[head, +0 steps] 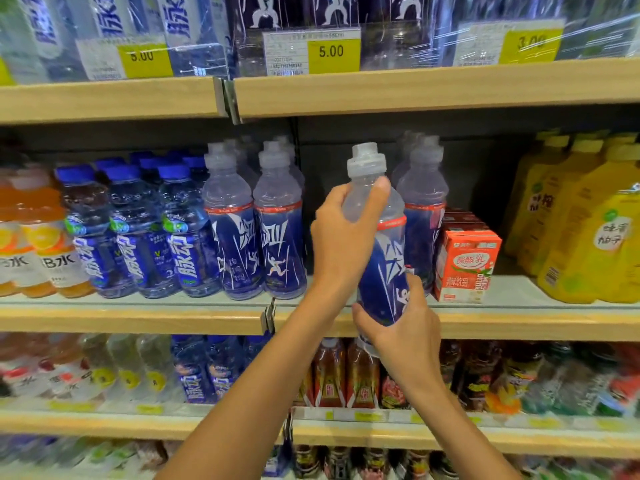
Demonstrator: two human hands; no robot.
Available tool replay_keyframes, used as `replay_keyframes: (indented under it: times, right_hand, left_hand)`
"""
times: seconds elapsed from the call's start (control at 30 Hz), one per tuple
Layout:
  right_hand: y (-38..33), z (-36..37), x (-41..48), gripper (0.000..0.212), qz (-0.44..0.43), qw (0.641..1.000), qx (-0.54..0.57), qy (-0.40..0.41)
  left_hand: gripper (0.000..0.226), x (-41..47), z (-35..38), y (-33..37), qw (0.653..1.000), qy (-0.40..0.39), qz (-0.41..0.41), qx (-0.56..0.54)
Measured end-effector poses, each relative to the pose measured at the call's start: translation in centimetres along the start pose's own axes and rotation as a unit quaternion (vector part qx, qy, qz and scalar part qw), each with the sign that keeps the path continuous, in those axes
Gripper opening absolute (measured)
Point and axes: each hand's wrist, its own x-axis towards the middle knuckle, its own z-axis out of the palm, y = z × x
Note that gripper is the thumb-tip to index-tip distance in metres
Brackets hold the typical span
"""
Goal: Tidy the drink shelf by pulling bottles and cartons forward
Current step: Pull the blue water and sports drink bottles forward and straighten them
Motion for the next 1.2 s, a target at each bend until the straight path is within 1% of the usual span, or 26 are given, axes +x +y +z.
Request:
replay_keyframes:
  times: [0.1, 0.17, 0.2, 0.23, 0.27, 0.33, 0.37, 0.4, 0.43, 0.5, 0.53, 0.6, 0.67, 0.7, 0.73, 0.77, 0.8, 0.83, 0.87, 0.9, 0.93, 1.0, 1.03, 1.07, 1.13, 1.2]
  right_hand:
    - [0.2, 0.5, -0.7, 0.070, -0.003, 0.999, -0.046, 0.018]
    - [0.3, 0.7, -1.0, 0.077, -0.005, 0.997, -0.072, 0.013]
    - [0.4, 0.7, -1.0, 0.076, -0.006, 0.997, -0.080, 0.005]
    - [0.4, 0.5, -1.0, 0.072, -0.002, 0.997, -0.071, -0.011]
    - [0.4, 0.2, -0.9, 0.067, 0.006, 0.998, -0.039, -0.038]
    - [0.8, -1.0, -0.2, 0.060, 0.040, 0.989, 0.084, -0.115]
    - [1.2, -1.7, 0.3, 0.059, 0.058, 0.972, 0.160, -0.162]
    - [1.4, -2.4, 0.8, 0.057, 0.078, 0.944, 0.239, -0.215]
    - [1.5, -3.0, 1.1, 0.057, 0.102, 0.907, 0.310, -0.266]
    - [1.7, -3.8, 1.6, 0.058, 0.132, 0.833, 0.406, -0.351]
    - [1.6, -3.9, 1.7, 0.055, 0.137, 0.803, 0.435, -0.384]
    - [1.2, -3.4, 1.8, 0.054, 0.146, 0.747, 0.475, -0.442]
    - [0.8, -2.4, 1.7, 0.067, 0.148, 0.704, 0.503, -0.479]
    - [0.5, -2.0, 1.6, 0.069, 0.141, 0.693, 0.513, -0.487]
    - [0.2, -1.7, 1.6, 0.066, 0.130, 0.694, 0.515, -0.486]
    - [0.0, -1.5, 1.5, 0.061, 0.118, 0.705, 0.510, -0.478]
    - [-0.1, -1.4, 1.3, 0.057, 0.108, 0.720, 0.501, -0.468]
    - [-0.1, -1.4, 1.2, 0.058, 0.107, 0.742, 0.485, -0.450]
    - [0.0, -1.3, 1.1, 0.064, 0.114, 0.774, 0.460, -0.421]
    - [0.2, -1.4, 1.0, 0.072, 0.124, 0.809, 0.427, -0.384]
    - [0.3, -1.4, 0.9, 0.075, 0.129, 0.841, 0.396, -0.345]
    - [0.6, -1.6, 1.0, 0.070, 0.122, 0.883, 0.359, -0.276]
    - [0.5, -1.7, 1.1, 0.066, 0.111, 0.899, 0.344, -0.246]
    - [0.5, -1.9, 1.2, 0.063, 0.094, 0.916, 0.325, -0.215]
    - [0.6, -1.8, 1.3, 0.056, 0.054, 0.946, 0.279, -0.156]
    - [0.6, -1.4, 1.1, 0.048, 0.023, 0.970, 0.218, -0.104]
  left_hand:
    - [0.035, -0.5, 1.5, 0.2, 0.999, 0.048, 0.005, -0.017]
    - [0.024, -0.4, 1.6, 0.1, 0.996, 0.074, 0.002, -0.040]
    - [0.020, -0.3, 1.6, 0.1, 0.995, 0.083, 0.000, -0.052]
    - [0.020, -0.3, 1.5, 0.1, 0.994, 0.089, -0.002, -0.064]
    - [0.020, -0.2, 1.3, 0.0, 0.993, 0.088, -0.005, -0.078]
    - [0.019, 0.3, 0.8, 0.1, 0.990, 0.065, -0.031, -0.122]
    - [0.018, 0.5, 0.4, 0.2, 0.985, 0.045, -0.061, -0.153]
    - [0.016, 0.9, -0.1, 0.3, 0.976, 0.018, -0.097, -0.192]
    - [0.012, 1.2, -0.6, 0.5, 0.962, -0.019, -0.136, -0.237]
    - [0.011, 1.9, -1.5, 0.8, 0.912, -0.124, -0.187, -0.343]
    - [0.015, 2.2, -1.8, 1.0, 0.882, -0.183, -0.189, -0.391]
    - [0.033, 2.6, -2.0, 1.3, 0.826, -0.271, -0.165, -0.466]
    - [0.044, 2.8, -1.9, 1.4, 0.779, -0.325, -0.153, -0.514]
    - [0.045, 2.9, -1.7, 1.4, 0.764, -0.342, -0.154, -0.525]
    - [0.045, 2.8, -1.6, 1.2, 0.754, -0.354, -0.159, -0.529]
    - [0.044, 2.7, -1.5, 0.9, 0.749, -0.361, -0.169, -0.529]
    - [0.044, 2.6, -1.5, 0.6, 0.748, -0.361, -0.181, -0.526]
    - [0.044, 2.4, -1.6, 0.3, 0.755, -0.353, -0.191, -0.519]
    - [0.043, 2.4, -1.7, 0.0, 0.773, -0.337, -0.200, -0.499]
    - [0.040, 2.4, -1.8, -0.2, 0.801, -0.316, -0.206, -0.465]
    - [0.037, 2.4, -2.0, -0.3, 0.841, -0.290, -0.207, -0.407]
    - [0.036, 2.6, -2.3, -0.6, 0.930, -0.219, -0.182, -0.231]
    - [0.035, 2.7, -2.5, -0.7, 0.959, -0.186, -0.153, -0.150]
    - [0.032, 2.7, -2.6, -0.7, 0.976, -0.161, -0.117, -0.090]
    - [0.036, 2.4, -2.5, -0.5, 0.991, -0.128, -0.045, -0.016]
    - [0.045, 1.8, -1.8, -0.3, 0.995, -0.101, -0.003, 0.004]
